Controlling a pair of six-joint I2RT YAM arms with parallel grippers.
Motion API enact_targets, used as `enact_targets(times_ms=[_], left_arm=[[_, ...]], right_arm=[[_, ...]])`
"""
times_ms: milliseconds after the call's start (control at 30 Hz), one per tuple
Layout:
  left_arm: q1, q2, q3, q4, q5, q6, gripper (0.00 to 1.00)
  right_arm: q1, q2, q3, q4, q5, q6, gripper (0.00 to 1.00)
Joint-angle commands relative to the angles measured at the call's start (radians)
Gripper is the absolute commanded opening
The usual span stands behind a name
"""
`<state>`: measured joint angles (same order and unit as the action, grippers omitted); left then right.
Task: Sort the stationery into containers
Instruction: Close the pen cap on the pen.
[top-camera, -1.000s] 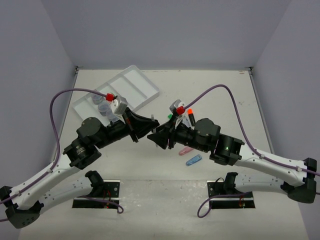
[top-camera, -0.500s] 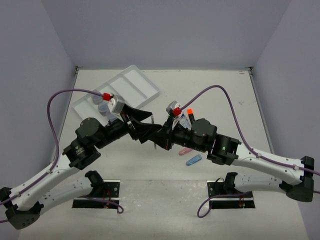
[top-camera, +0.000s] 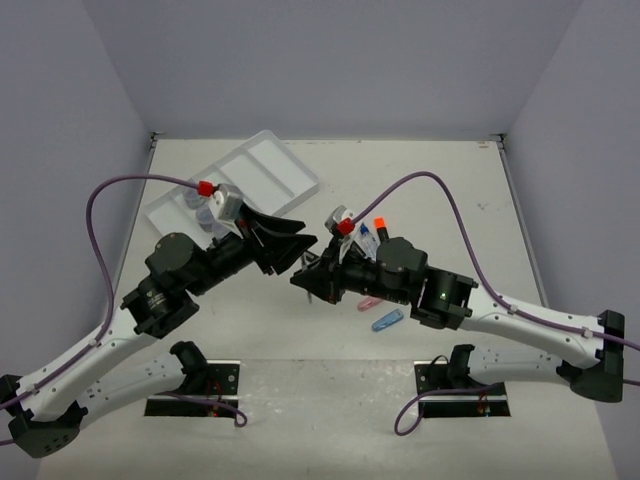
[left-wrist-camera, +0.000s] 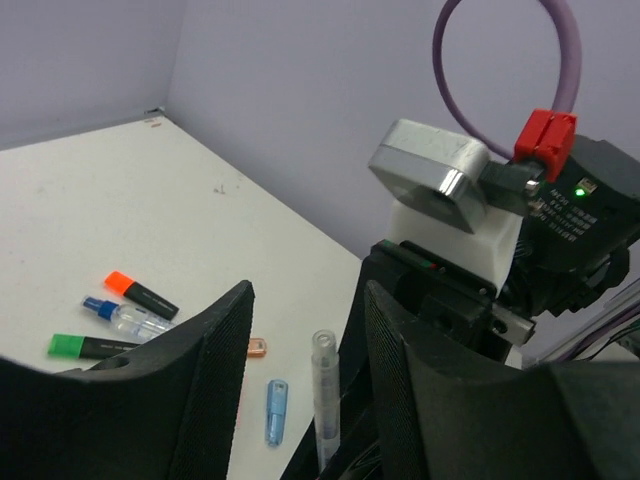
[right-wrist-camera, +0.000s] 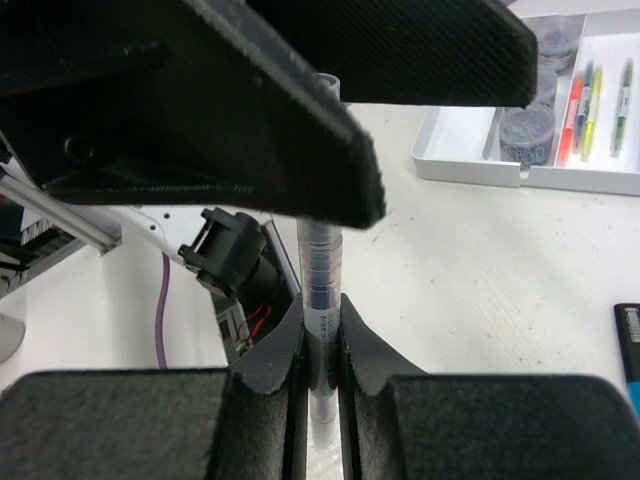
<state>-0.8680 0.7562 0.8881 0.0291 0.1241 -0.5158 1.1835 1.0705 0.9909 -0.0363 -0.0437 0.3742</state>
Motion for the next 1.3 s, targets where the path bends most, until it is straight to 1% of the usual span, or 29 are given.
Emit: enact_targets(times_ms=[0,133,233,300,400,533,600,800,900,1000,1167,1267], left_arm=[[-0.002,0.014,0.046,0.041,0.042,0.002,0.42],[-0.002,0.022,0.048,0.039,0.042,0.002,0.23],[-0.003,0.035,0.054,0.027,0.052,0.0,0.13],[-0.002,0.042,0.051,0.025,0.059,-0.001,0.1],[-0.002,0.043,0.04,0.023,0.064,-0.005,0.0],[-0.003,0.04,0.015,0.03,0.081,-0.023,0.0],[-0.002,0.029,-0.022,0.044,0.085,-0.056,0.0],[-0.005,0.028,-0.151,0.103,0.115,-0.155,0.0],[-0.006,0.028,-0.224,0.176,0.157,-0.213,0.0],[-0.038,0.024,-0.257,0.212,0.169,-0.241,0.0],[-0.116,0.029,-0.261,0.219,0.116,-0.227,0.0],[-0.121,0.026,-0.262,0.206,0.106,-0.22,0.0]], right_arm=[[0.001,0.009,0.045,-0.012,0.004,-0.021,0.0],[0.001,0.01,0.06,-0.024,0.01,-0.026,0.0],[0.001,0.002,0.063,-0.028,0.015,-0.027,0.0],[0.001,-0.009,0.064,-0.028,0.022,-0.028,0.0],[0.001,-0.017,0.074,-0.028,0.043,-0.031,0.0],[-0.006,-0.018,0.113,-0.035,0.084,-0.046,0.0],[-0.04,-0.01,0.155,-0.034,0.078,-0.063,0.0],[-0.166,0.055,0.361,-0.079,-0.048,-0.088,0.0],[-0.182,0.13,0.515,-0.128,-0.074,-0.124,0.0],[-0.183,0.197,0.665,-0.175,-0.087,-0.145,0.0],[-0.196,0.276,0.761,-0.199,-0.108,-0.146,0.0],[-0.206,0.285,0.769,-0.2,-0.119,-0.141,0.0]])
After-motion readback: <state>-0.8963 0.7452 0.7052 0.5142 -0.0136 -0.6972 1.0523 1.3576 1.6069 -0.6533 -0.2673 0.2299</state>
